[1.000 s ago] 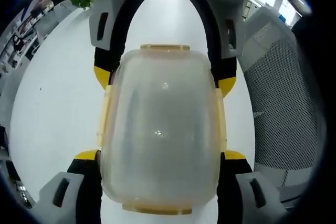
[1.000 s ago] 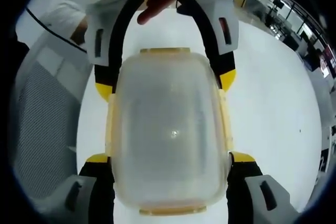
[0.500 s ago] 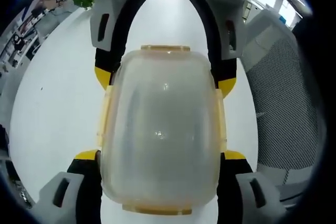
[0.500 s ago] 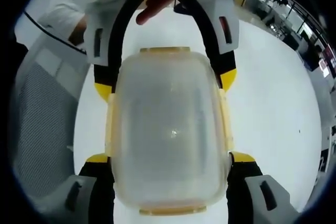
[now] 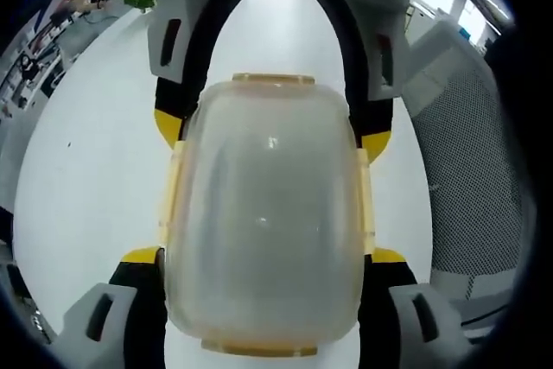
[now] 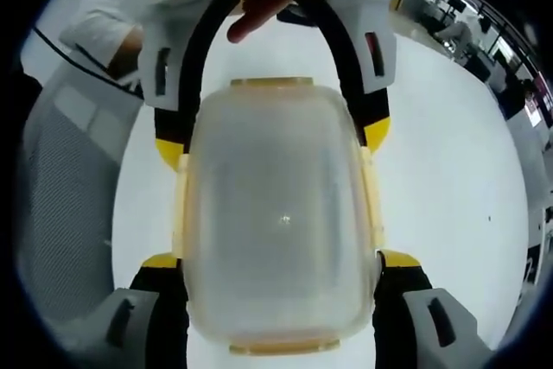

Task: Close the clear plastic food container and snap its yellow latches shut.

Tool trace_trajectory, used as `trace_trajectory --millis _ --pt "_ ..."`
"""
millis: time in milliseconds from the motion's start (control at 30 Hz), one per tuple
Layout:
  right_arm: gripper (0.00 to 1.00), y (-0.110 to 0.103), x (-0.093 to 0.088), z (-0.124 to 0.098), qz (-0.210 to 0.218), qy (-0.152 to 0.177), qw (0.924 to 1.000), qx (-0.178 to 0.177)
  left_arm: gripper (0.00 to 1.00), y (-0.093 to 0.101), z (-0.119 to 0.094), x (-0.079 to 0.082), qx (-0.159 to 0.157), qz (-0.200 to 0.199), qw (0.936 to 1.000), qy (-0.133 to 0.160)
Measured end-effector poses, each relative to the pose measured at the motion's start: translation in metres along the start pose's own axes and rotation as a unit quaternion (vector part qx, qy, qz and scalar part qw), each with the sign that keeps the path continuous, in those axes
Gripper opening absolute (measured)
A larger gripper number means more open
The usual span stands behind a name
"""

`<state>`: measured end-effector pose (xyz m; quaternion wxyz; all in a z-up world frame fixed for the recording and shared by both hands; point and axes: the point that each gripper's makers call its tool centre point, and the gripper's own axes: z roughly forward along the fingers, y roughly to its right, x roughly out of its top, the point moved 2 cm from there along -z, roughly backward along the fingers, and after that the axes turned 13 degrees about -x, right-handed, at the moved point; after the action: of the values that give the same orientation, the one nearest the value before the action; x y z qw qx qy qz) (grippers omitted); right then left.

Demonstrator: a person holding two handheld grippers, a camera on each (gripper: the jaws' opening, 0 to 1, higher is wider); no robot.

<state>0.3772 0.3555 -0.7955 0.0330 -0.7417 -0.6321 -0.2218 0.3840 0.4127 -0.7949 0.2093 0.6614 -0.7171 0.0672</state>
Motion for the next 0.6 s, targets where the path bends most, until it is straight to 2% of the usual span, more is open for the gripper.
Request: trace_trajectory --millis 600 --pt "0.9 0.019 0.002 0.005 -0.002 -0.004 1.0 -0.001 0.93 -0.02 -0.004 0.0 0.003 -0.003 1.0 0.009"
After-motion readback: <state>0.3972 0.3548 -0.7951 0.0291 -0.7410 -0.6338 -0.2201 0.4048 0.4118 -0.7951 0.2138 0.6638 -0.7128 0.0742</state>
